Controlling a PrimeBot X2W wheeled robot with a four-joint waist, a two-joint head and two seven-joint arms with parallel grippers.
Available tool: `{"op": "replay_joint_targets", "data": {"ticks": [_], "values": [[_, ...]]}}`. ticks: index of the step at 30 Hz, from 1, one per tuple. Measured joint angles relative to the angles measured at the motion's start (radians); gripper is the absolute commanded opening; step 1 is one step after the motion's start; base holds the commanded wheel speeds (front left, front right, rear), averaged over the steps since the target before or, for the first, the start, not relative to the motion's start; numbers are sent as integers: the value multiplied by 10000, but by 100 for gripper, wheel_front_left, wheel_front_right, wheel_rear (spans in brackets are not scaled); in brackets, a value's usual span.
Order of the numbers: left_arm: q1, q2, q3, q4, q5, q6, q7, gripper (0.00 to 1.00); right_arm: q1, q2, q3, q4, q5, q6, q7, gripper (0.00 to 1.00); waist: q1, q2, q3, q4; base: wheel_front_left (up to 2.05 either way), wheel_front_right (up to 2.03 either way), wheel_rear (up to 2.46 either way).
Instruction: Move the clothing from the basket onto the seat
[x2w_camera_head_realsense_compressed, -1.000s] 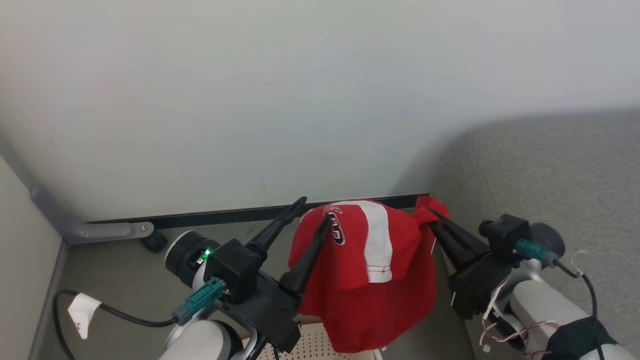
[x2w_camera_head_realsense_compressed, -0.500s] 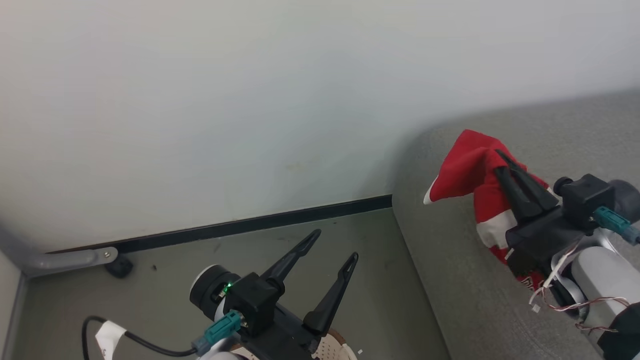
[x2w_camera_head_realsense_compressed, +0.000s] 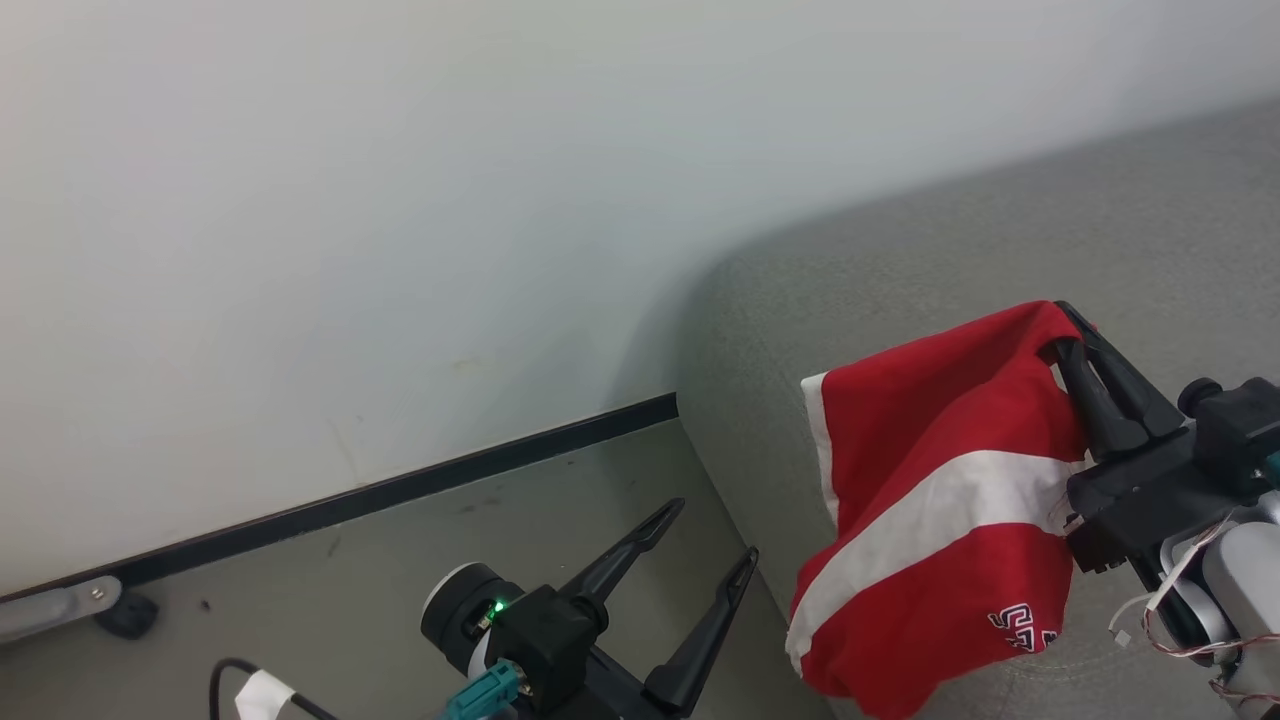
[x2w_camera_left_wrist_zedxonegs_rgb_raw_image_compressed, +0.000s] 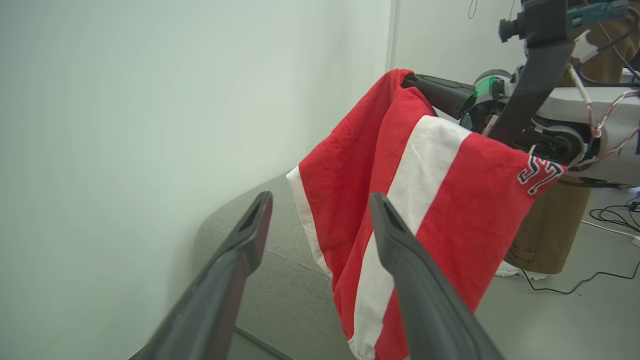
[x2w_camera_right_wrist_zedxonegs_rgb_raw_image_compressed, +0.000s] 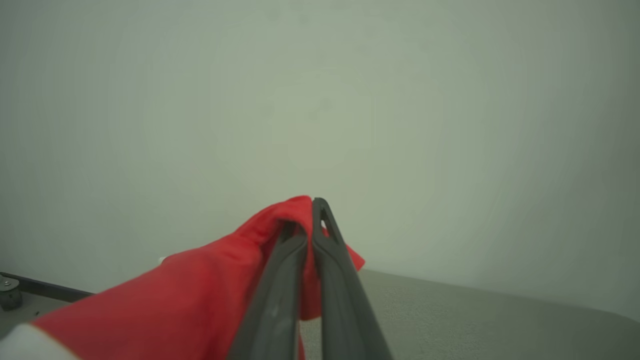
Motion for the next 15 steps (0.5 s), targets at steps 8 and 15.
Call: {"op": "replay_joint_targets", "data": {"ticks": [8,15], "values": [[0,-40,-100,-17,4,0,-75,100,67,-88,-107,-550,-75,-86,0,0,0,0,36,-941,0,0,0],[-3,-54,-146,-107,79,4,-107,100,147,-82,-190,-685,-71,-10,0,0,0,0,178,-1698,0,0,0]]}}
